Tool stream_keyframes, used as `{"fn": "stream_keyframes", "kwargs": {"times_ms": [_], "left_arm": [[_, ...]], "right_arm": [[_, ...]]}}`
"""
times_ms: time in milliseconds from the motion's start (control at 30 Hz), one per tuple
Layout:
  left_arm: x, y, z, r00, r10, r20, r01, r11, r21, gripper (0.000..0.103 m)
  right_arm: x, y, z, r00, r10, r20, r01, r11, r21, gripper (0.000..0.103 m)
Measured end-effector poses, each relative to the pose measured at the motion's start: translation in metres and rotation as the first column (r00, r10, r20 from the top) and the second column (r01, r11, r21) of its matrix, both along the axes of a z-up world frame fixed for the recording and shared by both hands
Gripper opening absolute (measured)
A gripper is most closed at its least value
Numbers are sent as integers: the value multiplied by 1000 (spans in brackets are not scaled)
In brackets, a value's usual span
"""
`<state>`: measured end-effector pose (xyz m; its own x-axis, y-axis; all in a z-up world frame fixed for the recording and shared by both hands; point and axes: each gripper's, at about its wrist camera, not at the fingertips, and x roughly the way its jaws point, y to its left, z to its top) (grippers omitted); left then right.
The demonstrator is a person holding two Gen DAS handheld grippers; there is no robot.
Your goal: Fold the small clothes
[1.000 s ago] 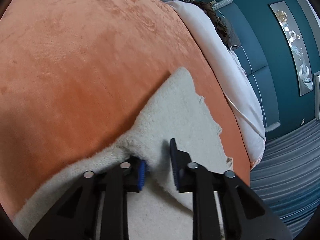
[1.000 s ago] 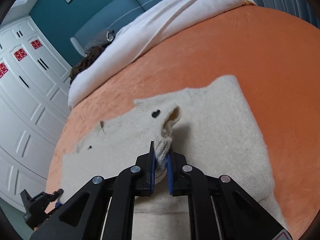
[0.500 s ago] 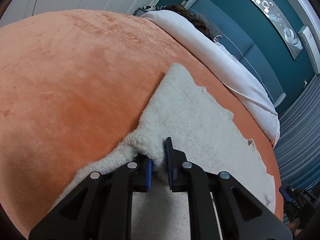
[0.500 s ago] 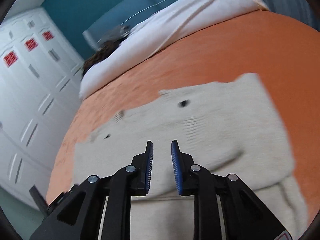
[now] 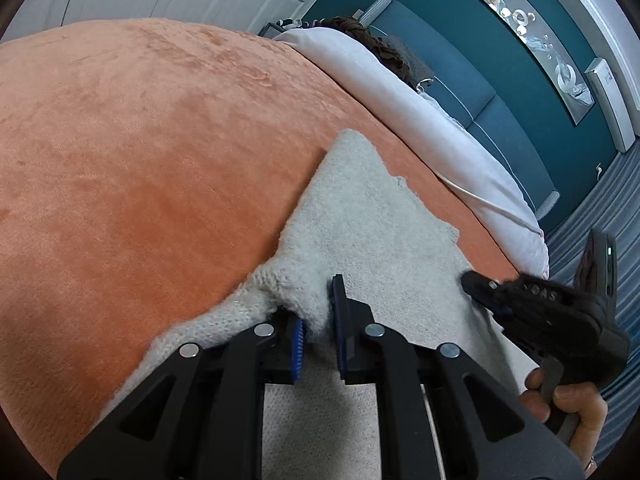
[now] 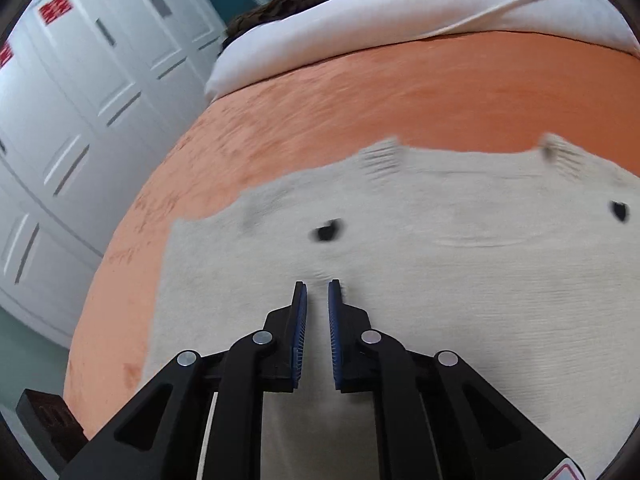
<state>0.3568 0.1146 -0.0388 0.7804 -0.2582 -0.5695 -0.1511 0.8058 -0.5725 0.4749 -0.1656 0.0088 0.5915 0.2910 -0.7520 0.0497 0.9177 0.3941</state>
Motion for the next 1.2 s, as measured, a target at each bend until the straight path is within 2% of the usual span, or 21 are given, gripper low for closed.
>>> {"fn": "stream_keyframes", "kwargs": {"times_ms": [33, 67, 133, 167, 200, 233, 333, 433, 500, 533, 567, 667, 733, 767, 833, 867, 967, 1000, 1067, 1133, 1200], "left_arm": [[0, 0, 0, 1000, -1, 1, 1, 1000, 1, 12], [0, -1, 0, 1000, -1, 1, 1, 1000, 5, 13], [0, -1, 0, 1000, -1, 0, 1, 1000, 9, 13], [0, -1, 0, 1000, -1, -1, 1, 1000, 9, 13], [1, -1, 0, 1000, 0, -2, 0, 1000, 12, 13], [1, -2, 0, 1000, 0, -3, 0, 1000, 14, 13], [2, -3, 2, 1000, 0, -8, 0, 1000, 22, 13], [4, -4, 6, 999, 1, -33, 0, 1000, 25, 13], [9, -3, 12, 997, 1, -74, 1, 1000, 23, 13], [13, -2, 18, 994, 1, -108, 1, 1000, 21, 12], [14, -2, 23, 992, 1, -130, 2, 1000, 23, 10], [15, 3, 54, 992, 24, -123, -21, 999, 28, 7], [19, 3, 69, 990, 32, -134, -22, 997, 73, 7], [22, 0, 68, 987, 29, -155, -13, 995, 102, 7], [31, -9, 54, 971, 17, -238, 30, 981, 191, 7], [31, -11, 47, 964, 18, -265, 39, 978, 207, 7], [26, -7, 39, 964, 14, -267, 40, 979, 198, 8], [27, -7, 34, 960, 6, -280, 52, 978, 200, 9], [27, -9, 30, 958, -10, -286, 76, 973, 220, 9], [24, -12, 37, 957, -47, -285, 115, 968, 225, 12], [13, -10, 46, 954, -84, -286, 144, 970, 196, 22]], "right_arm": [[-6, -33, -3, 997, -70, -15, 70, 998, -3, 0], [-16, -70, -7, 992, -123, -24, 124, 991, 47, 0], [-42, -125, -1, 970, -244, -15, 245, 966, 83, 0], [-60, -145, 9, 952, -307, 0, 307, 950, 50, 12], [-78, -159, 19, 940, -339, 31, 339, 940, 31, 17], [-93, -169, 27, 936, -347, 57, 345, 938, 27, 22], [-126, -186, 28, 937, -345, 58, 345, 939, 8, 55], [-130, -181, 9, 959, -283, -5, 283, 959, -25, 55], [-127, -170, 4, 967, -254, -26, 251, 965, -79, 46], [-125, -166, 7, 970, -244, -20, 241, 966, -94, 21], [-122, -165, 13, 972, -233, -17, 231, 970, -70, 8], [-140, -174, 54, 960, -256, 116, 252, 967, 42, 6], [-148, -174, 70, 949, -252, 187, 250, 968, 35, 6], [-147, -175, 62, 955, -250, 161, 254, 967, -5, 6], [-133, -177, 19, 971, -241, -6, 240, 969, -62, 6], [-135, -180, 3, 965, -252, -65, 248, 966, -68, 6], [-156, -184, 15, 957, -288, 38, 287, 957, 41, 6], [-157, -183, 12, 957, -289, 34, 288, 957, 19, 6], [-148, -182, -12, 963, -263, -56, 262, 965, -19, 6], [-152, -183, 0, 959, -278, -47, 278, 960, -7, 10], [-169, -184, 19, 956, -291, -45, 291, 957, 11, 18]]}}
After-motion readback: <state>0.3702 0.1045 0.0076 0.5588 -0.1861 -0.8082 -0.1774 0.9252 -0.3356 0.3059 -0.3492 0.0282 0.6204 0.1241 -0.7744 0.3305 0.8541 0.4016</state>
